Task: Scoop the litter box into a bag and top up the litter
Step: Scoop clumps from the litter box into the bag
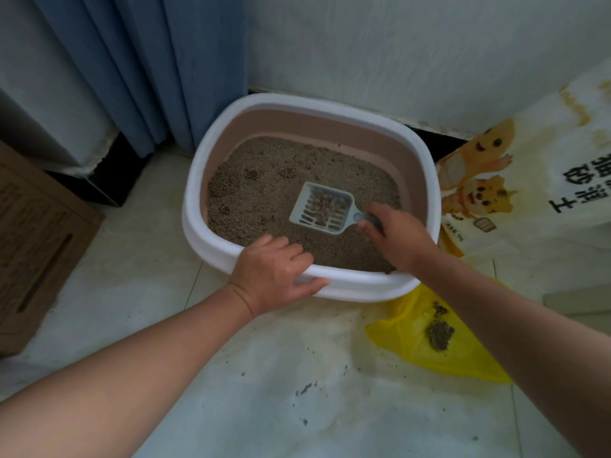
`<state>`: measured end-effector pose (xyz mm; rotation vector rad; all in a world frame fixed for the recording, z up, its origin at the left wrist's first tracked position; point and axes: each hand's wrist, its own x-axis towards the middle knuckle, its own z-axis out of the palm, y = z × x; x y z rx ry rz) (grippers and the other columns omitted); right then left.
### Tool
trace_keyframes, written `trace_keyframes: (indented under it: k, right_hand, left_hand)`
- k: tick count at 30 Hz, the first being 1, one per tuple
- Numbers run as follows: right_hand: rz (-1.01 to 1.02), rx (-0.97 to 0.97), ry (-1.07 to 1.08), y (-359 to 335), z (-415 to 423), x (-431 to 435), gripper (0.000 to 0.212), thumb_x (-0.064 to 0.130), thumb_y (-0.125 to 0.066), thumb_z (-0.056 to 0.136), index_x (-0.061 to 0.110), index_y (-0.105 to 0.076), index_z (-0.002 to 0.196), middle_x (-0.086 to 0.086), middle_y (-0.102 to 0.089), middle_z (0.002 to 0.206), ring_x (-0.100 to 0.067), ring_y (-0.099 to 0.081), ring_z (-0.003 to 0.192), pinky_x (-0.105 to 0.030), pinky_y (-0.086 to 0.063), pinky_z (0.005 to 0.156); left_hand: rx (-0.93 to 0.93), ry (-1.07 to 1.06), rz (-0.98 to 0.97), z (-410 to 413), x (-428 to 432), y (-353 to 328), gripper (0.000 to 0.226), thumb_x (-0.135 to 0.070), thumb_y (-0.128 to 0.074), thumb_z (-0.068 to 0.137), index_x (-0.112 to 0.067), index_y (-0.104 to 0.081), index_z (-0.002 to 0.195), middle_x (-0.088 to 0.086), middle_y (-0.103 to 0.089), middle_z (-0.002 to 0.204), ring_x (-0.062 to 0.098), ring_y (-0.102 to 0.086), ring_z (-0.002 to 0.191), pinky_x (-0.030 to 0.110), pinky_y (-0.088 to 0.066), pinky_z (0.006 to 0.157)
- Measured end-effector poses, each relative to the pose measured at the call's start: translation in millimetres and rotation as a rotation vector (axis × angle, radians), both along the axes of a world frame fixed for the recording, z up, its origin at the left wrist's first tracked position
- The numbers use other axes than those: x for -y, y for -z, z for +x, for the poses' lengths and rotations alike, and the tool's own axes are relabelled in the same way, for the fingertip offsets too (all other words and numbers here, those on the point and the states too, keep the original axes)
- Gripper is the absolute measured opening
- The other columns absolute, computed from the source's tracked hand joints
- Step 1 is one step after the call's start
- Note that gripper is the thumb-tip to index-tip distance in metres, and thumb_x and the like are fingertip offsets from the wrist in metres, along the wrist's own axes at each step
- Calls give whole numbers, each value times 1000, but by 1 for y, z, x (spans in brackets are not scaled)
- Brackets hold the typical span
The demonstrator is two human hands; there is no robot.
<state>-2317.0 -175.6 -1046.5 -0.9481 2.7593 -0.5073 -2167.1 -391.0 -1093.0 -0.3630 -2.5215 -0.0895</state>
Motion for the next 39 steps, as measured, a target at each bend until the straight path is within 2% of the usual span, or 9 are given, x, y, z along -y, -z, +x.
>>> trace_keyframes:
  k: [4,11,17,21,26,29,33,36,39]
  right_hand:
    - [-44,20,40,1,2,-3,18,35,-48,102,18,-56,103,-2,-63,79,-23,-58,70,-38,-45,60]
    - [-57,9,54,0,6,-8,16,34,-49,102,19,-53,97,7,-51,71,-15,-48,63,-31,-28,56]
    - [-43,-15,23,-6,15,-12,20,34,-50,102,15,-55,98,3,-54,71,-21,-52,63,-34,-34,53]
    - [-66,4,67,-12,22,-21,24,37,-48,102,16,-58,109,-3,-62,83,-26,-59,73,-35,-39,57]
    - [-170,16,152,-23,40,-31,31,35,-50,102,14,-59,123,-11,-69,108,-31,-64,93,-42,-53,75]
    - [-182,-9,190,-27,44,-44,36,38,-48,102,18,-58,130,-6,-69,115,-27,-64,99,-30,-47,73]
    - [-192,-17,249,-29,47,-70,32,39,-48,102,16,-61,120,3,-64,88,-19,-58,75,-26,-32,58]
    - [-220,2,311,-32,54,-103,20,37,-50,101,22,-54,90,6,-53,66,-14,-48,56,-33,-32,51]
    - [-210,-38,362,-31,65,-142,24,37,-54,99,22,-51,81,2,-50,60,-17,-47,52,-34,-33,48]
  left_hand:
    - [3,3,-2,0,0,0,44,-58,-56,93,-21,-60,69,-1,-56,65,22,-51,62,34,-35,60]
    - [34,6,-14,0,0,-1,45,-58,-56,93,-20,-61,69,-1,-57,65,23,-52,62,34,-34,60]
    - [88,24,-39,1,3,-2,46,-59,-52,95,-19,-61,73,0,-58,68,23,-53,63,33,-34,61]
    - [98,29,-43,1,3,-2,46,-59,-51,96,-19,-62,75,1,-59,68,22,-53,63,33,-34,60]
    - [105,25,-33,2,3,-3,47,-57,-50,97,-17,-62,75,2,-59,68,24,-52,62,33,-33,59]
    - [117,21,-39,2,2,-3,48,-57,-48,97,-17,-63,75,3,-60,69,24,-53,63,33,-34,58]
    - [151,21,-49,3,4,-5,50,-58,-45,98,-17,-64,78,3,-61,71,24,-54,64,33,-33,59]
    - [141,18,-57,3,3,-6,47,-57,-49,97,-17,-63,76,4,-59,69,25,-54,62,34,-32,59]
    - [150,19,-47,3,2,-5,50,-58,-46,97,-17,-63,75,4,-59,69,26,-55,63,35,-33,59]
